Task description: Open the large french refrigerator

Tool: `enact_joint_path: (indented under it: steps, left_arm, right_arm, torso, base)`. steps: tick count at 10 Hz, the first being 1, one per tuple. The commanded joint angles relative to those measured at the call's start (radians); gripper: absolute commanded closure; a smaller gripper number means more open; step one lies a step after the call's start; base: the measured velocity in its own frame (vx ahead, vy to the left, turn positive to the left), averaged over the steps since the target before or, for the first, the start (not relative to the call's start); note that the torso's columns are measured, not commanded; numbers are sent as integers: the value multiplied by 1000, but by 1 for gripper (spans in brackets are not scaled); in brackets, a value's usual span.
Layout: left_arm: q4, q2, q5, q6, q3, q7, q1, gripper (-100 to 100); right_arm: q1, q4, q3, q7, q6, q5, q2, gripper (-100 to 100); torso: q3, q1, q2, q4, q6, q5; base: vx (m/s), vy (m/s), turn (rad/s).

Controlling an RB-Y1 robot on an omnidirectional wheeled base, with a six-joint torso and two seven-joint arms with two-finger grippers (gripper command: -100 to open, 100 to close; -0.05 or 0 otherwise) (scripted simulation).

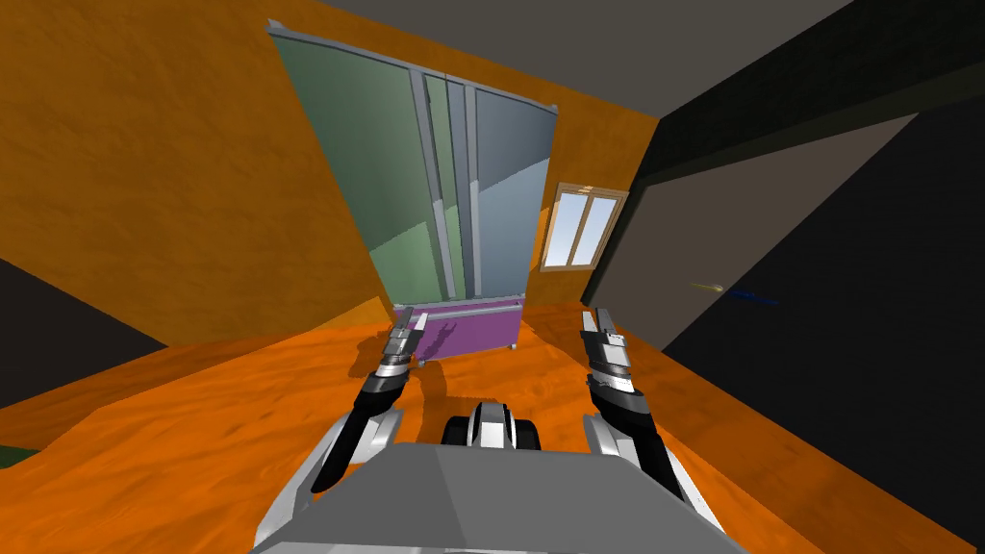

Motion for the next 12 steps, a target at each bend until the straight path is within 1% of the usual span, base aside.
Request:
enact_joint_path:
  steps: [1,6,7,8,12]
  left_arm:
    - [73,12,1,-46,-5,0,-7,-100]
    - [233,24,2,-141,-17,-1,-35,-100]
    - [269,24,2,-162,-19,-2,-41,-100]
    - [282,24,2,-162,-19,-2,-41,-100]
    - [419,18,3,-244,-29,-3,-65,-100]
  right_arm:
    - [0,0,0,0,0,0,0,0]
    - [0,0,0,0,0,0,0,0]
    - [0,0,0,0,0,0,0,0]
    - [0,0,0,0,0,0,0,0]
    - [0,0,0,0,0,0,0,0]
  torso:
    - [0,1,-1,0,0,0]
    - [-1,1,-1,0,0,0]
    - [0,0,-1,0,0,0]
    - [0,-1,0,0,0,0]
    - [-1,1,-2,0,0,0]
  base:
    - [134,-21,-45]
    - [156,-16,-58]
    - [168,-36,-49]
    - [117,-13,-11]
    - [143,-11,-57]
